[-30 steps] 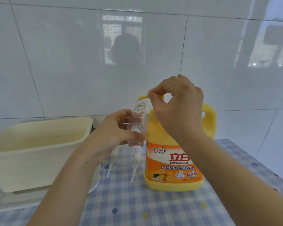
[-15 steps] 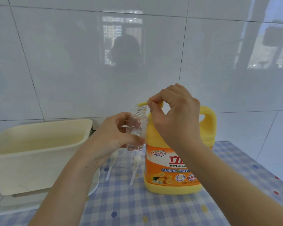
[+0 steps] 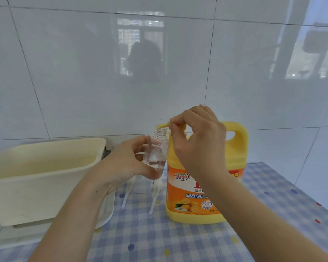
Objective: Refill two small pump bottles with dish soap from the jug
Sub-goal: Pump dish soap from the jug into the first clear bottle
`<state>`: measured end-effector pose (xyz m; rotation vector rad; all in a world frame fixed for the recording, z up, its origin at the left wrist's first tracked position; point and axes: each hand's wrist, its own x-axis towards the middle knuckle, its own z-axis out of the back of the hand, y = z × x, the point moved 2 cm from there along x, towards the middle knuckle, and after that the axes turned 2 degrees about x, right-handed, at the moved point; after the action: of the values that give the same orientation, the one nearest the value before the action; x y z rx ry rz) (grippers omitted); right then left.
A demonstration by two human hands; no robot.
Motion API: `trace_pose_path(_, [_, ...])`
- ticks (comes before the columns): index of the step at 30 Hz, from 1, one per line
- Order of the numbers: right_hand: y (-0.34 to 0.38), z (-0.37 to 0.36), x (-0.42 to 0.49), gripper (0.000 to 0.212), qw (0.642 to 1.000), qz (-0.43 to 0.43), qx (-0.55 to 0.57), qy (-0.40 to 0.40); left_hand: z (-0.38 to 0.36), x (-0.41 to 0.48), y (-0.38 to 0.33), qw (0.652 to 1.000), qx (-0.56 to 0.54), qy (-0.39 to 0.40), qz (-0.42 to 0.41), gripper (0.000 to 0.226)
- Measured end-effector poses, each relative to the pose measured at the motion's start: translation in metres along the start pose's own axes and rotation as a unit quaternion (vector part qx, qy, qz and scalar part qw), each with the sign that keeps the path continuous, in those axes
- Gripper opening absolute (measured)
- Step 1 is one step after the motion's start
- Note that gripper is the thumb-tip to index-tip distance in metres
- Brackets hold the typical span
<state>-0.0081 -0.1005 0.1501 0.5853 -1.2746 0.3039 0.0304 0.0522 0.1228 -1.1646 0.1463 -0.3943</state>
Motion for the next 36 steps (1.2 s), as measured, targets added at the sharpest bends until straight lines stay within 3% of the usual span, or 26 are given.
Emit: trace_pose_path(36, [0.008,0.005,0.023,0.011,0.999,-0.032,-0.005,0.014,0.000,-0.002,-0.007,0.999,-0.008,-0.032,-0.030,0.057])
